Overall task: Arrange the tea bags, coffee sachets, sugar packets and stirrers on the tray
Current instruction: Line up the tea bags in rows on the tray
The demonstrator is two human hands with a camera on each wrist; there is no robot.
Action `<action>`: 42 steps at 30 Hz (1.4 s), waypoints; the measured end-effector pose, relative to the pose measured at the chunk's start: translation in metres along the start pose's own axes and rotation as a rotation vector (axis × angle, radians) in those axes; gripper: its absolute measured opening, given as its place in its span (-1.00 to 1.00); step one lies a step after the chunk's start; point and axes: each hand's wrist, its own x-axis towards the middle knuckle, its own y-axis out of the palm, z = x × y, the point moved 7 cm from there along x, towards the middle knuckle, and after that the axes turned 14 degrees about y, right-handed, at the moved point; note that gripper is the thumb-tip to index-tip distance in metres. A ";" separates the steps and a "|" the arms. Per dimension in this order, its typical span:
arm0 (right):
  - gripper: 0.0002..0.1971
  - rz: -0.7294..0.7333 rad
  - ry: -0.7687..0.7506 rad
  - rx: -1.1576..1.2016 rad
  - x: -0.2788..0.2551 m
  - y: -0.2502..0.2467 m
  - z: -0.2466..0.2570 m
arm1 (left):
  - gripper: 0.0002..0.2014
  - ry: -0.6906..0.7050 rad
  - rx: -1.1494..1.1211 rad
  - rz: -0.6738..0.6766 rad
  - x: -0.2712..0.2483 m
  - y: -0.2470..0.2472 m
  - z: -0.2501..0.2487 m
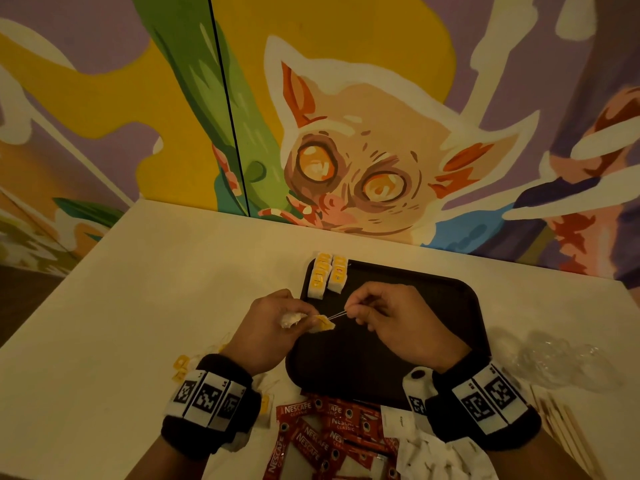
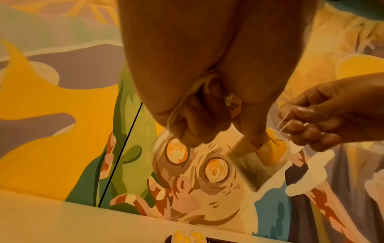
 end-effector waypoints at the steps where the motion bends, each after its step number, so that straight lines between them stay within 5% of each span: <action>1: -0.85 -0.011 -0.017 -0.001 -0.001 -0.001 0.002 | -0.92 0.010 -0.005 0.010 0.000 0.000 -0.002; 6: -0.89 -0.097 -0.051 0.188 0.002 -0.006 0.005 | -0.90 0.085 -0.100 0.012 0.002 0.002 -0.018; 18: -0.80 -0.134 -0.081 0.603 0.014 0.014 0.000 | -0.85 0.123 -0.318 -0.302 0.006 -0.019 -0.037; 33: -0.76 -0.012 0.013 0.594 0.021 0.041 -0.006 | -0.84 -0.037 -0.287 -0.536 0.001 -0.023 -0.015; 37: -0.76 -0.106 -0.022 0.433 0.027 0.041 -0.009 | -0.89 -0.094 -0.300 -0.527 0.000 -0.015 -0.004; 42: -0.84 -0.153 0.148 0.382 0.053 0.049 -0.048 | -0.94 -0.270 -0.280 -0.523 -0.009 -0.002 0.028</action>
